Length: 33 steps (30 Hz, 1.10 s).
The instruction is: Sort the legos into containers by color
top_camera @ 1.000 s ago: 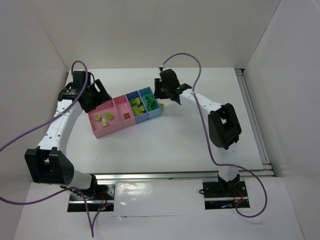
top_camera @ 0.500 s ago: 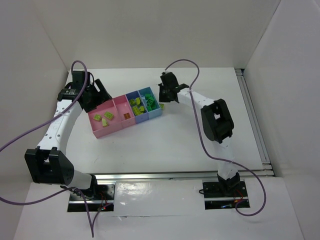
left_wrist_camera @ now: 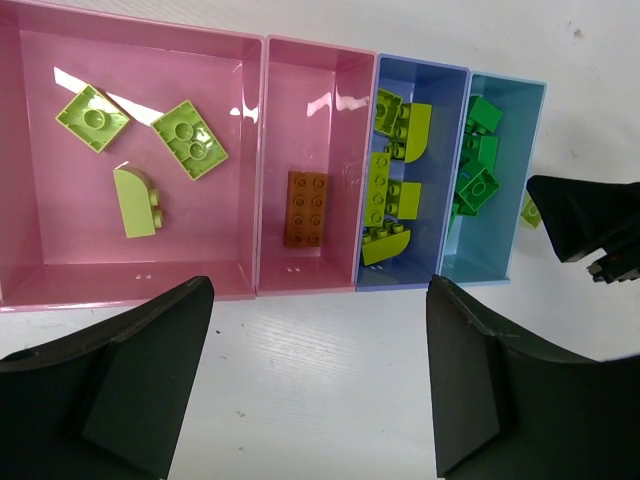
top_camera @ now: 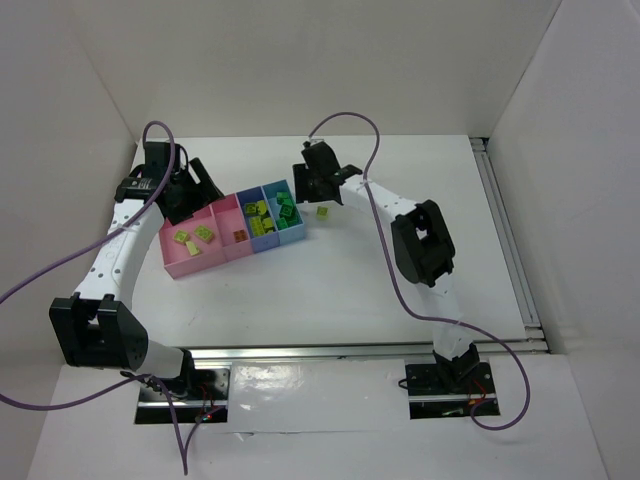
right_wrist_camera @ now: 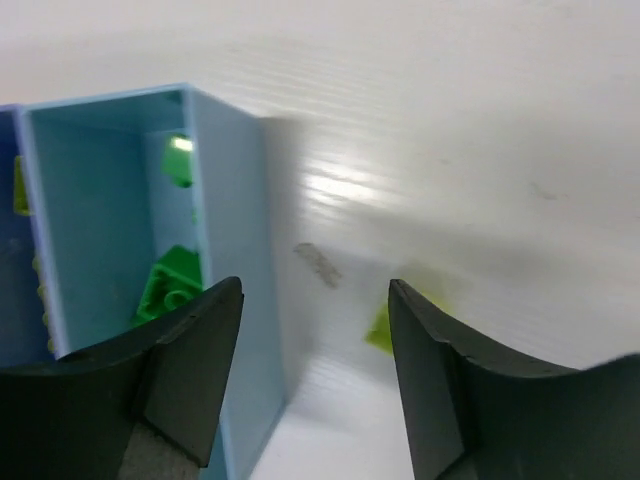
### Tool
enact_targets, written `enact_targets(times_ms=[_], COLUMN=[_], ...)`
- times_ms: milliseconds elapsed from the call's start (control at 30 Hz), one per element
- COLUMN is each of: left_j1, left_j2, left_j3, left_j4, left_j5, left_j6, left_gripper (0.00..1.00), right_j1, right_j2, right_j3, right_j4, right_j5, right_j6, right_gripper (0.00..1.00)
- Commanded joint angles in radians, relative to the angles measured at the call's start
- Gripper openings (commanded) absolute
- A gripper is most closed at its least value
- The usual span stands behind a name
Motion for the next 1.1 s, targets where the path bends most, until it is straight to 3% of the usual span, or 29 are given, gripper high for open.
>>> enact_targets(times_ms=[0,33,67,233,700,867,1067], left_j1=[0.005,0.005,0.005,0.005,0.005,0.005,0.015], left_j2=[-0.032,-0.023,-0.023,-0.014,-0.014,-0.014,-0.014], left_j3=[0.005,0.005,0.005,0.005,0.005,0.005,0.038], left_j4=[0.029,0.029,0.029,0.029,0.029,0.029,0.003], left_j5=[0.017,0.017,0.017,0.037,0.037,0.026,0.003], left_j6=[0.024,0.024,0.024,0.024,0.044,0.044,0.062], left_gripper=[0.89,0.89,0.89,0.87,0.87,0.87,0.87], right_j1=[-0.017,-0.017,-0.017,-0.017,-0.017,-0.017,0.030], right_j2=[0.002,0.002,-0.009,0.014,0.063,-0.013,-0.171], right_j3=[0.029,0.013,0.003,-0.017,-0.040,-0.085,-0.123], right_j4=[-0.055,-0.068,-0.068,-0.112,-0.131,-0.092,0.019], right_j5=[0.130,0.168,0.185,0.182,0.193,0.193,0.173], right_j6=[-0.002,-0.002,0.014,0.074,0.142,0.130,0.053], right_gripper=[0.69,0.79,0.82,0.83,0.57,0.34,0.30])
